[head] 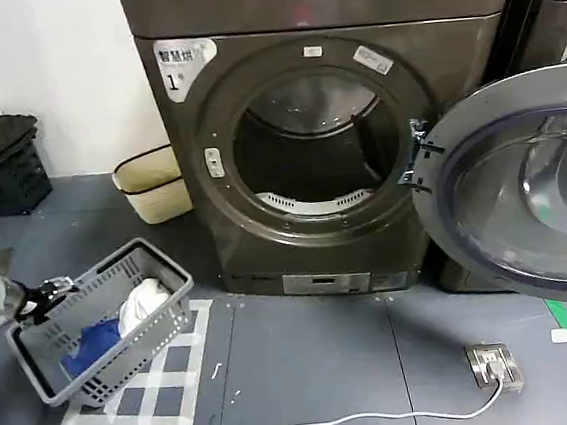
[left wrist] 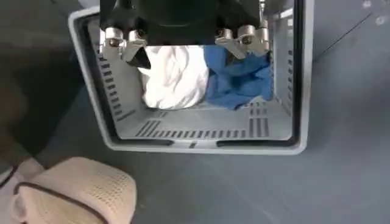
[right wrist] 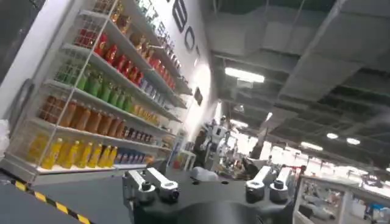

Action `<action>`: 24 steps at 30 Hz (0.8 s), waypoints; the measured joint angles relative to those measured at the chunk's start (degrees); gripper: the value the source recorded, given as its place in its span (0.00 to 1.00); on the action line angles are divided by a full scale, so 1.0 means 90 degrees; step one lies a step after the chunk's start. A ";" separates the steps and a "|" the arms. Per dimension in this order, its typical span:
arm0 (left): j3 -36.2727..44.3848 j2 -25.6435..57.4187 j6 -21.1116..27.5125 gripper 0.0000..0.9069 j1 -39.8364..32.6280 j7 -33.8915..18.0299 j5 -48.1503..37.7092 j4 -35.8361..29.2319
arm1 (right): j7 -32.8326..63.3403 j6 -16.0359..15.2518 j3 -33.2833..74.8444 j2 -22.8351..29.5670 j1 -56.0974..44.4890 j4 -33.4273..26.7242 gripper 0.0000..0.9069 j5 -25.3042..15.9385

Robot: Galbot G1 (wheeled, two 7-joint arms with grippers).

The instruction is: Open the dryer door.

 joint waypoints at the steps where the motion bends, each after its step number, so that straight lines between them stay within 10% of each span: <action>1: 0.0027 -0.0009 0.0000 1.00 -0.0010 0.0000 0.0005 0.0030 | 0.0003 0.0008 -0.0002 0.0000 0.0002 -0.0002 1.00 0.0005; 24: 0.0292 0.0057 0.0000 1.00 -0.0046 -0.0085 0.0022 0.0084 | 0.0093 0.0126 0.0018 0.0021 0.0027 -0.0229 1.00 -0.0018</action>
